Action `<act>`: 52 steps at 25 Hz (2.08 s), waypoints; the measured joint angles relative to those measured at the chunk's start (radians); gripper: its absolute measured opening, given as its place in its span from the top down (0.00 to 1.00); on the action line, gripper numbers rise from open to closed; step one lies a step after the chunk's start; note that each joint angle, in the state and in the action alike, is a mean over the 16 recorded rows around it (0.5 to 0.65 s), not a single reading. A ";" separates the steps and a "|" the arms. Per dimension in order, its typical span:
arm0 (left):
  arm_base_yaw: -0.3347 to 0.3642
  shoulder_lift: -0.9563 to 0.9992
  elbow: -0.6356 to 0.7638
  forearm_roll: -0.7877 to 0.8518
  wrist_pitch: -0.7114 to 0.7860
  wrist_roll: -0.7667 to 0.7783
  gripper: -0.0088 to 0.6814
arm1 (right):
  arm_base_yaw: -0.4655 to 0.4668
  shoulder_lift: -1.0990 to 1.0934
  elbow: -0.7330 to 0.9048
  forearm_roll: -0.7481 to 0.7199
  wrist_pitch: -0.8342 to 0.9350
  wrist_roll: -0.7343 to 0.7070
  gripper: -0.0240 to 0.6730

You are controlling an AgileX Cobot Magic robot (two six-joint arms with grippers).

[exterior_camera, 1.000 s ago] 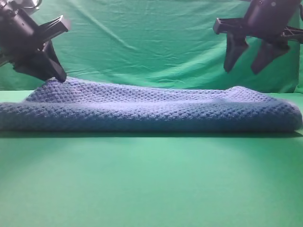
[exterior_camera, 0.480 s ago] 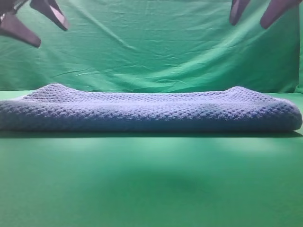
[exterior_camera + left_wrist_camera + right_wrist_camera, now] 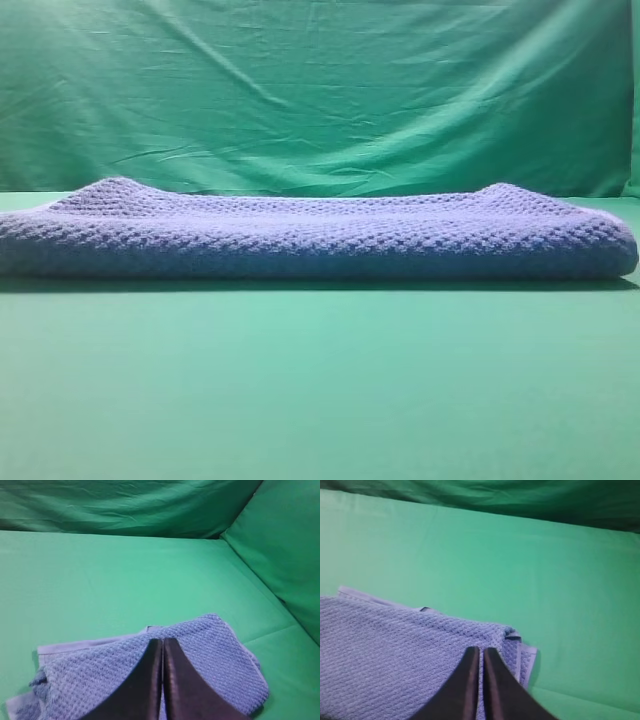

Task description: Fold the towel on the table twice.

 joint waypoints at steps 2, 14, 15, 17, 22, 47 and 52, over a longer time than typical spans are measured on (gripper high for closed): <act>0.000 -0.067 0.000 0.103 0.024 -0.101 0.99 | 0.000 -0.049 0.000 0.000 0.029 0.006 0.96; -0.001 -0.440 0.000 0.656 0.248 -0.566 0.99 | 0.000 -0.304 0.002 0.009 0.199 0.007 0.97; -0.003 -0.470 0.001 0.679 0.265 -0.582 0.99 | 0.000 -0.328 0.004 0.010 0.208 -0.001 0.97; -0.006 -0.528 0.003 0.714 0.293 -0.606 0.99 | 0.000 -0.379 0.012 0.017 0.224 -0.024 0.97; -0.014 -0.681 0.031 0.751 0.333 -0.635 0.99 | 0.001 -0.526 0.062 0.048 0.236 -0.089 0.97; -0.028 -1.263 0.423 0.751 0.285 -0.637 0.99 | 0.020 -1.168 0.546 0.174 0.197 -0.165 0.97; -0.028 -1.264 0.474 0.751 0.216 -0.637 0.99 | 0.020 -1.236 0.576 0.140 0.192 -0.123 0.97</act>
